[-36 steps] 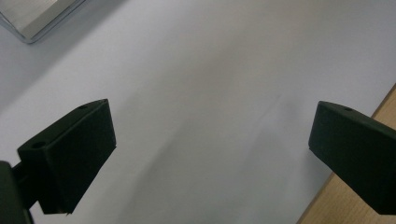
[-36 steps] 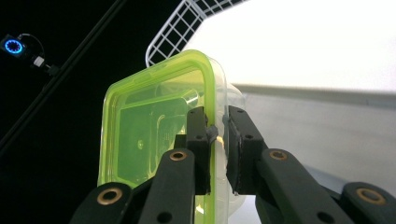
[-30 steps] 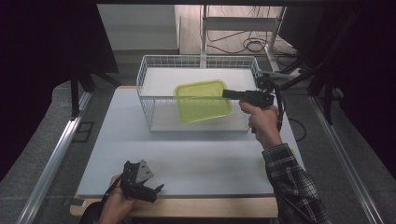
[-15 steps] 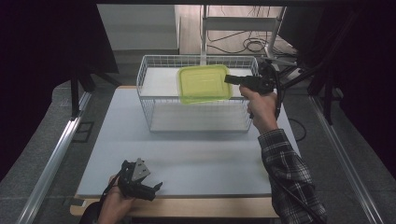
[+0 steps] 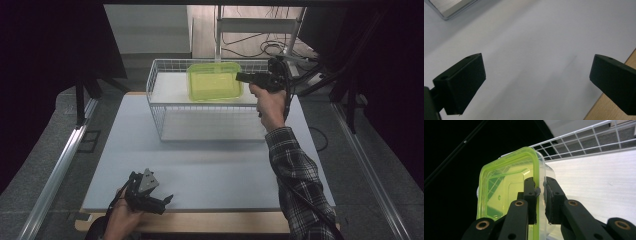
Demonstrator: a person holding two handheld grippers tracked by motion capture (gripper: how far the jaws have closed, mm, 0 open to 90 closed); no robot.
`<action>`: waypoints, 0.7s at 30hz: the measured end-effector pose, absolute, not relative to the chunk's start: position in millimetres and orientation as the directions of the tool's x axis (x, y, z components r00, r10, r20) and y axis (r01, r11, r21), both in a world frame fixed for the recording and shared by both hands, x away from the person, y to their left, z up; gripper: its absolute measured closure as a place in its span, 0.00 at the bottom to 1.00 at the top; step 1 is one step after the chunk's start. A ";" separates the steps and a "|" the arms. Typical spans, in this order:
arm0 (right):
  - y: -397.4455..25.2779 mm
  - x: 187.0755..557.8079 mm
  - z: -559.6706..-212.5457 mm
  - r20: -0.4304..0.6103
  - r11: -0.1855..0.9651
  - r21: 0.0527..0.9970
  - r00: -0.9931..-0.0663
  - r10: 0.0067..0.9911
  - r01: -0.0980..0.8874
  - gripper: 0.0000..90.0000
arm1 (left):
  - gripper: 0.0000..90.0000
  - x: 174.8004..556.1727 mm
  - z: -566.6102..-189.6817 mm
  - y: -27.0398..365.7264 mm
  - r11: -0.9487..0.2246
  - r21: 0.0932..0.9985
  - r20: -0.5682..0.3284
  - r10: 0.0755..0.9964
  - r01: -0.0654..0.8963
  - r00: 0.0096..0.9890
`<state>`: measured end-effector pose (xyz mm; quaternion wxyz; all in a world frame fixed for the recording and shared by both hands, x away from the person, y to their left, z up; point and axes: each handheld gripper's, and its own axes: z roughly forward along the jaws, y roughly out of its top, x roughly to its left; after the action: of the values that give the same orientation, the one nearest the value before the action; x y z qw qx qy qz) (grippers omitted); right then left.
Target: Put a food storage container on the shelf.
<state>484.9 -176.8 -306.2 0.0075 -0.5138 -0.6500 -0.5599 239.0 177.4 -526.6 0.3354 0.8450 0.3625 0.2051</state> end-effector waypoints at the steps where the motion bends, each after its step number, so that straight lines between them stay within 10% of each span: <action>1: -176.1 486.0 -307.0 0.586 -0.160 0.720 -0.468 0.662 0.675 0.89 | 0.00 239.1 -526.6 177.5 -0.512 0.716 0.104 0.750 0.475 0.653; 21: -172.5 499.0 -316.4 0.505 -0.112 0.741 -0.440 0.742 0.662 0.84 | 0.00 239.3 -528.6 176.1 -0.538 0.698 0.121 0.739 0.472 0.663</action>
<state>499.0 -172.5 -316.4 -0.0380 -0.5276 -0.6653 -0.5270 239.3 176.1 -528.6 0.3238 0.8525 0.3551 0.2059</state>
